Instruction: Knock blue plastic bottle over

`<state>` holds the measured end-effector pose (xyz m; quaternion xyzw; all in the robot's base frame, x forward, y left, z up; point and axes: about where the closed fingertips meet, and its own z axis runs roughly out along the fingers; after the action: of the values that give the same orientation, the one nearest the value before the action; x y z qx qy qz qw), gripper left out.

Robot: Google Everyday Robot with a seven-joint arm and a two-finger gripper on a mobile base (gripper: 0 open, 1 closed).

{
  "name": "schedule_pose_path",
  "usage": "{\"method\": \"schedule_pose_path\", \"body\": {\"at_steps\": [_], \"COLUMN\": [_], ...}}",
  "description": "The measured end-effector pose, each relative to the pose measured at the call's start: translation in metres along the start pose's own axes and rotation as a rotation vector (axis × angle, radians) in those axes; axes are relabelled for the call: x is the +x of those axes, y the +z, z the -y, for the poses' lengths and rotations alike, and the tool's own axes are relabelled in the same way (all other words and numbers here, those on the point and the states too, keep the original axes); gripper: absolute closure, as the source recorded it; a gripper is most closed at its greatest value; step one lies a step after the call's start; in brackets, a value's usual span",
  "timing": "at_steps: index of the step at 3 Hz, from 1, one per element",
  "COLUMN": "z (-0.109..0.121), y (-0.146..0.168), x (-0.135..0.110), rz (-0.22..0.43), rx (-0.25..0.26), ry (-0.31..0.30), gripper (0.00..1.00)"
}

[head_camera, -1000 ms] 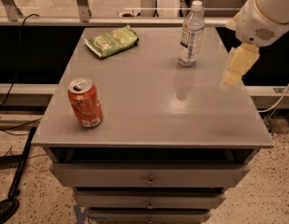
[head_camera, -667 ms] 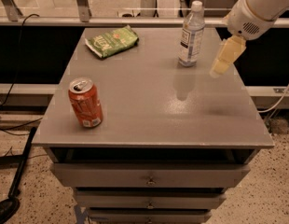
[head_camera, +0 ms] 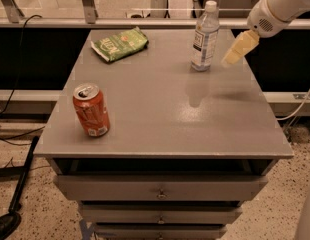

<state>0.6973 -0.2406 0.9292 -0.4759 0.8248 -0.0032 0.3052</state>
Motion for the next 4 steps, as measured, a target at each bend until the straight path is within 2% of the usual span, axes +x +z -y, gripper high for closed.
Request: {"method": "schedule_pose_path", "body": {"at_steps": [1, 2, 3, 4], "z": [0.007, 0.0, -0.018, -0.046], "y": [0.015, 0.024, 0.026, 0.026], "x": [0.001, -0.009, -0.028, -0.056], "rz": [0.082, 0.188, 0.288, 0.374], "rx": [-0.031, -0.1, -0.173, -0.253], "ry": [0.067, 0.101, 0.098, 0.06], "gripper": [0.0, 0.0, 0.0, 0.0]}}
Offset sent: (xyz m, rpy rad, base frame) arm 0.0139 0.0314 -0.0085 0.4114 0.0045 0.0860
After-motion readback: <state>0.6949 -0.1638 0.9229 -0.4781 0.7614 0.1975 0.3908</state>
